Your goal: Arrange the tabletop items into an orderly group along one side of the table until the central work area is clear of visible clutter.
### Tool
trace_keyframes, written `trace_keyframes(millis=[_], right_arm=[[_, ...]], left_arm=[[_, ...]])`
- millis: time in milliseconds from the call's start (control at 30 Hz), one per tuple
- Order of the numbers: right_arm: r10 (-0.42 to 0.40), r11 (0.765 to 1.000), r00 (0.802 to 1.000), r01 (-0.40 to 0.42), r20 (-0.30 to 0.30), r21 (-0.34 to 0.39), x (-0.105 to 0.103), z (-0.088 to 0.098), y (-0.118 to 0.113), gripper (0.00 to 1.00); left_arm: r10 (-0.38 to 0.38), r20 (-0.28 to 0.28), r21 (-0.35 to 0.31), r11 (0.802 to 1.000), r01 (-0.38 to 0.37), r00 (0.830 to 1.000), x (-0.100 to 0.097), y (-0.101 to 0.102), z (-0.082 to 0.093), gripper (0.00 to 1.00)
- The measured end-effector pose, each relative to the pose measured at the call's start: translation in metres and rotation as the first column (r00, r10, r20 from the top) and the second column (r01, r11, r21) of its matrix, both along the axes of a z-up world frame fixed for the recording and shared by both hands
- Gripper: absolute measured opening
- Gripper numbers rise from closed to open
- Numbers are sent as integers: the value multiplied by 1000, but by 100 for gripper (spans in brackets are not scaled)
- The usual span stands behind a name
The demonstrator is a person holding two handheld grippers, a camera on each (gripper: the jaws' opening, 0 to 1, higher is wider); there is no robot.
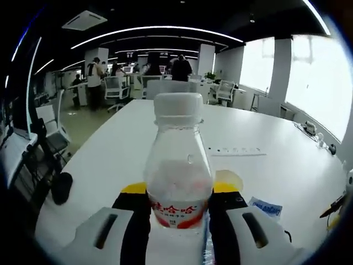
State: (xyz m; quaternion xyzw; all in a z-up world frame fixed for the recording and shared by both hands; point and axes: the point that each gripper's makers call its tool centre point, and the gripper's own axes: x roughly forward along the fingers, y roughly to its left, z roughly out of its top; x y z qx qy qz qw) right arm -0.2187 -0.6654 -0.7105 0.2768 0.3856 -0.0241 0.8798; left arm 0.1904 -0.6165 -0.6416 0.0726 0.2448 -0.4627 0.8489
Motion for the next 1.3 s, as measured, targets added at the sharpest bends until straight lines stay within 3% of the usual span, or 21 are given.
trace_keyframes(millis=[567,1300], right_arm=[[3,1000,1000,-2,-26,18,3,-6,-2,51],[35,999,998,-33,-49,37,7,-13,5,51]], left_arm=[[18,-54,-24,1000,-19,998,19,-26,-16,39],[-25,-44,16,1000,26,999,22,-47,-41,39]])
